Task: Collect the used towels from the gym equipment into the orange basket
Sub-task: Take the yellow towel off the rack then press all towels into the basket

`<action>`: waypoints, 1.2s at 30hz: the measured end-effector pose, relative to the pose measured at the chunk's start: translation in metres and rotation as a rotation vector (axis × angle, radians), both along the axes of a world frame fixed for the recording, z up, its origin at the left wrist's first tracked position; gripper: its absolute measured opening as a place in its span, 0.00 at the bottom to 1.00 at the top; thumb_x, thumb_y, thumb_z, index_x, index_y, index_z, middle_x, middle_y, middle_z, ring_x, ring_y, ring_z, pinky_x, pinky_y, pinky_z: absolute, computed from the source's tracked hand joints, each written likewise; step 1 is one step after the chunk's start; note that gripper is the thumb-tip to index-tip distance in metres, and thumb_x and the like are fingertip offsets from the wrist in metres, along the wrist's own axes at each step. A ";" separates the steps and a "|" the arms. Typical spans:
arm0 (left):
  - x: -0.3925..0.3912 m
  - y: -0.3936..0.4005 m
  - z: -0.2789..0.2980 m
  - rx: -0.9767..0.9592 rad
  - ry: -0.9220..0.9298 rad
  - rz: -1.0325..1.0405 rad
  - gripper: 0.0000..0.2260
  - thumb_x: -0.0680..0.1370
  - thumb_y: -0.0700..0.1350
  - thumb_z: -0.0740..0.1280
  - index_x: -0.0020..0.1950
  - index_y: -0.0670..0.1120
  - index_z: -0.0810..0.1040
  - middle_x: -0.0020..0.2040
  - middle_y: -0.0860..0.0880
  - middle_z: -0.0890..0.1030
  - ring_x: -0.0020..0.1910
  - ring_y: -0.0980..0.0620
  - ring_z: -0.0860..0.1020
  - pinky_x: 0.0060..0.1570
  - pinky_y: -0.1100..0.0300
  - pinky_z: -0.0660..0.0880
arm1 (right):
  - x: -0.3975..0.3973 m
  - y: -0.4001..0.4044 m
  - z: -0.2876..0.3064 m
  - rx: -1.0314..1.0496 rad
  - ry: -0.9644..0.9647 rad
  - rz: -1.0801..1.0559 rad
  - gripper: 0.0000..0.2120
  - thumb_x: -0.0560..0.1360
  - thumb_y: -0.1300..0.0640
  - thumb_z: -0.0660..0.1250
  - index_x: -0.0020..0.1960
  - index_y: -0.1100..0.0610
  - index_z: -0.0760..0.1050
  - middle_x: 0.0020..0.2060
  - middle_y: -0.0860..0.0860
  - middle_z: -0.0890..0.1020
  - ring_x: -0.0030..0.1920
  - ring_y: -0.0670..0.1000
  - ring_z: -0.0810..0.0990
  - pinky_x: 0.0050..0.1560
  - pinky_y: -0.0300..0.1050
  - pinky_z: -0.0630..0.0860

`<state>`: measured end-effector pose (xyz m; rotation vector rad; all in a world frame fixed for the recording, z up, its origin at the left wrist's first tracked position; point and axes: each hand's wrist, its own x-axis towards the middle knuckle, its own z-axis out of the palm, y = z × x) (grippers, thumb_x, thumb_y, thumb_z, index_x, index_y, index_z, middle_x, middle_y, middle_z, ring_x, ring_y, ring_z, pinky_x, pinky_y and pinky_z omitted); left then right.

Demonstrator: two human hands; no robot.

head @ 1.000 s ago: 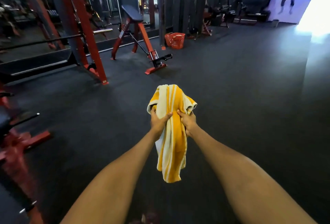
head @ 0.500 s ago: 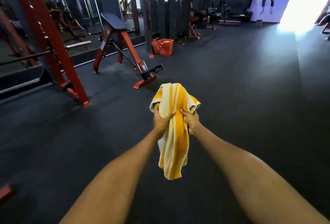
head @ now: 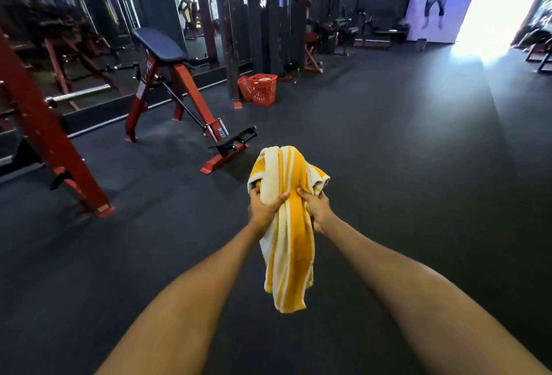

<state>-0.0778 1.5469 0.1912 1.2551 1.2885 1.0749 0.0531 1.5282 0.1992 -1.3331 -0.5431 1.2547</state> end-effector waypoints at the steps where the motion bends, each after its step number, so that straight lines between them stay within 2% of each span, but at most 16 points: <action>1: 0.008 0.020 0.002 0.005 -0.006 0.009 0.36 0.71 0.53 0.73 0.72 0.46 0.59 0.69 0.45 0.70 0.66 0.45 0.71 0.65 0.47 0.71 | 0.008 0.020 0.003 -0.001 0.008 0.006 0.30 0.74 0.56 0.70 0.72 0.55 0.63 0.66 0.59 0.74 0.65 0.61 0.74 0.66 0.63 0.70; 6: 0.041 0.119 0.000 -0.015 -0.028 0.092 0.30 0.74 0.55 0.69 0.71 0.45 0.62 0.67 0.44 0.72 0.65 0.44 0.73 0.64 0.47 0.72 | 0.042 0.121 0.006 0.001 0.019 0.056 0.30 0.74 0.57 0.70 0.73 0.55 0.63 0.66 0.57 0.73 0.65 0.60 0.74 0.66 0.63 0.70; 10: 0.061 0.213 -0.007 -0.018 -0.011 0.085 0.35 0.71 0.61 0.69 0.71 0.46 0.63 0.67 0.45 0.73 0.64 0.44 0.74 0.63 0.48 0.72 | 0.064 0.215 -0.002 -0.010 0.049 0.052 0.29 0.74 0.57 0.69 0.73 0.56 0.63 0.67 0.58 0.73 0.65 0.60 0.73 0.66 0.62 0.70; 14: 0.079 0.315 -0.014 0.005 0.013 0.067 0.32 0.74 0.58 0.68 0.72 0.46 0.62 0.67 0.44 0.73 0.65 0.43 0.73 0.65 0.45 0.71 | 0.080 0.311 -0.010 -0.002 0.053 0.022 0.29 0.75 0.57 0.69 0.72 0.57 0.62 0.67 0.58 0.73 0.66 0.61 0.73 0.65 0.61 0.71; 18: 0.095 0.425 0.000 0.007 0.002 0.053 0.29 0.75 0.56 0.67 0.71 0.46 0.64 0.66 0.45 0.74 0.64 0.44 0.74 0.62 0.50 0.72 | 0.096 0.419 0.004 0.008 0.065 0.022 0.29 0.75 0.57 0.69 0.72 0.56 0.63 0.67 0.58 0.73 0.66 0.61 0.73 0.65 0.61 0.70; 23: 0.117 0.553 0.022 0.026 0.006 0.034 0.29 0.75 0.57 0.67 0.71 0.46 0.64 0.65 0.45 0.74 0.63 0.44 0.74 0.62 0.49 0.72 | 0.118 0.542 0.023 0.037 0.048 0.002 0.30 0.74 0.56 0.69 0.73 0.56 0.63 0.67 0.58 0.73 0.66 0.61 0.72 0.67 0.63 0.68; 28: 0.140 0.655 0.019 0.041 0.018 0.024 0.27 0.76 0.58 0.65 0.70 0.47 0.65 0.64 0.45 0.75 0.62 0.46 0.75 0.62 0.49 0.73 | 0.142 0.647 0.019 0.029 0.061 -0.005 0.29 0.74 0.56 0.69 0.72 0.55 0.63 0.66 0.58 0.74 0.66 0.60 0.73 0.66 0.61 0.70; 33: 0.172 0.766 0.006 0.046 0.054 0.042 0.22 0.79 0.58 0.58 0.68 0.47 0.67 0.62 0.44 0.77 0.61 0.45 0.75 0.61 0.51 0.72 | 0.172 0.756 0.005 0.023 0.059 -0.017 0.28 0.74 0.56 0.69 0.72 0.56 0.65 0.66 0.58 0.75 0.65 0.60 0.74 0.66 0.61 0.70; 36: 0.203 0.841 0.004 0.053 0.054 0.028 0.22 0.81 0.57 0.54 0.71 0.48 0.66 0.64 0.43 0.76 0.63 0.44 0.74 0.63 0.50 0.71 | 0.204 0.831 0.002 0.032 0.045 -0.007 0.29 0.74 0.56 0.70 0.72 0.56 0.64 0.66 0.58 0.74 0.66 0.60 0.73 0.67 0.62 0.69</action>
